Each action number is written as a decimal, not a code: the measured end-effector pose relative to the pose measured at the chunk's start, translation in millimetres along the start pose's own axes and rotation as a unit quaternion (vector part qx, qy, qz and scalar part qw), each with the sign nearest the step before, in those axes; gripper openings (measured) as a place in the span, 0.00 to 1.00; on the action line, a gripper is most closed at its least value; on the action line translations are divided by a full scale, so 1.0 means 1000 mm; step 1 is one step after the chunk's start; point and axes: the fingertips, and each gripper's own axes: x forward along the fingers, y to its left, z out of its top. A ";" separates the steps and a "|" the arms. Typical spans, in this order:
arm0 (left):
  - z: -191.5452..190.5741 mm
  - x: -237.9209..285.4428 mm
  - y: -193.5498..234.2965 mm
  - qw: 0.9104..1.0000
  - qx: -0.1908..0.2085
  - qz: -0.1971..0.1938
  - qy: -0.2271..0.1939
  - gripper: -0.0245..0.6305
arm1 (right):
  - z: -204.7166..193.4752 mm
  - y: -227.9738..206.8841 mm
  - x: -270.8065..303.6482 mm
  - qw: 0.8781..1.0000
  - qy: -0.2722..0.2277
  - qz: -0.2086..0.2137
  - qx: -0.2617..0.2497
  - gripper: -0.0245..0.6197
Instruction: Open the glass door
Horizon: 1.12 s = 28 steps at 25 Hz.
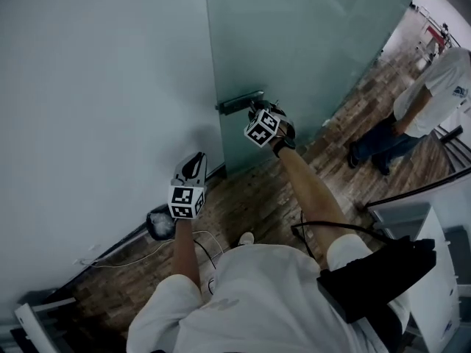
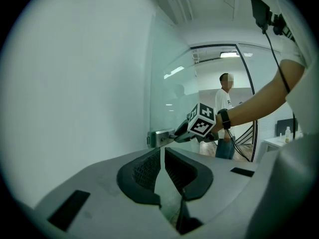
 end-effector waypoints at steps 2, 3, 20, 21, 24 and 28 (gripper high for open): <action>0.000 -0.004 0.000 1.000 -0.004 0.004 -0.003 0.08 | 0.006 -0.006 0.008 1.000 0.000 -0.009 -0.003 0.24; -0.001 -0.006 -0.002 1.000 -0.006 0.004 -0.003 0.08 | 0.008 -0.006 0.011 1.000 0.001 -0.011 -0.003 0.24; 0.069 0.049 -0.140 0.990 0.023 -0.131 -0.043 0.06 | -0.013 -0.031 -0.160 0.962 -0.202 -0.101 0.154 0.24; 0.078 0.058 -0.162 0.987 0.024 -0.150 -0.048 0.04 | -0.037 -0.037 -0.186 0.952 -0.208 -0.111 0.196 0.24; 0.098 0.090 -0.239 0.973 0.022 -0.219 -0.064 0.04 | -0.116 -0.054 -0.257 0.919 -0.207 -0.161 0.296 0.11; 0.118 0.117 -0.356 0.944 0.028 -0.320 -0.080 0.04 | -0.214 -0.072 -0.354 0.873 -0.190 -0.256 0.368 0.04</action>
